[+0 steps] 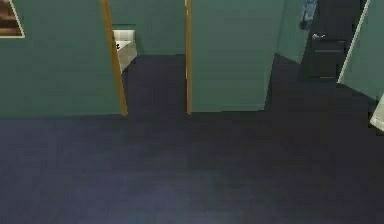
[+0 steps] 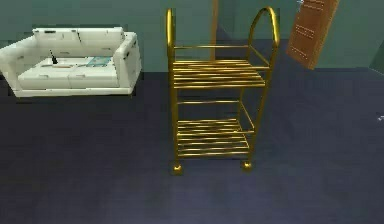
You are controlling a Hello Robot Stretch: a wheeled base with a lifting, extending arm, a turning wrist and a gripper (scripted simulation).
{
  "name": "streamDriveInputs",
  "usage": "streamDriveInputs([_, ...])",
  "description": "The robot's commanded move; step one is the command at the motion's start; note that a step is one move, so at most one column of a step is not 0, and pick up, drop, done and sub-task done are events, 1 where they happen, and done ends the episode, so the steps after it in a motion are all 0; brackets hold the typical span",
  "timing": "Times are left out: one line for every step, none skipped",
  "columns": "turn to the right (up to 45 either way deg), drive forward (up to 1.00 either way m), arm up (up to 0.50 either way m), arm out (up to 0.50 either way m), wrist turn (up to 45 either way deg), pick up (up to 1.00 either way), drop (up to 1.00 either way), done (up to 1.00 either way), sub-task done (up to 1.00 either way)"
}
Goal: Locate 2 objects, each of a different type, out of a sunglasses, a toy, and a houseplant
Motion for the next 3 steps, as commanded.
streamDriveInputs([0.0, 0.65, 0.00, 0.00, 0.0, 0.00, 0.00, 0.00, 0.00])
streamDriveInputs([-45.0, 0.00, 0.00, 0.00, 0.0, 0.00, 0.00, 0.00, 0.00])
streamDriveInputs([-18.0, 0.00, 0.00, 0.00, 0.0, 0.00, 0.00, 0.00, 0.00])
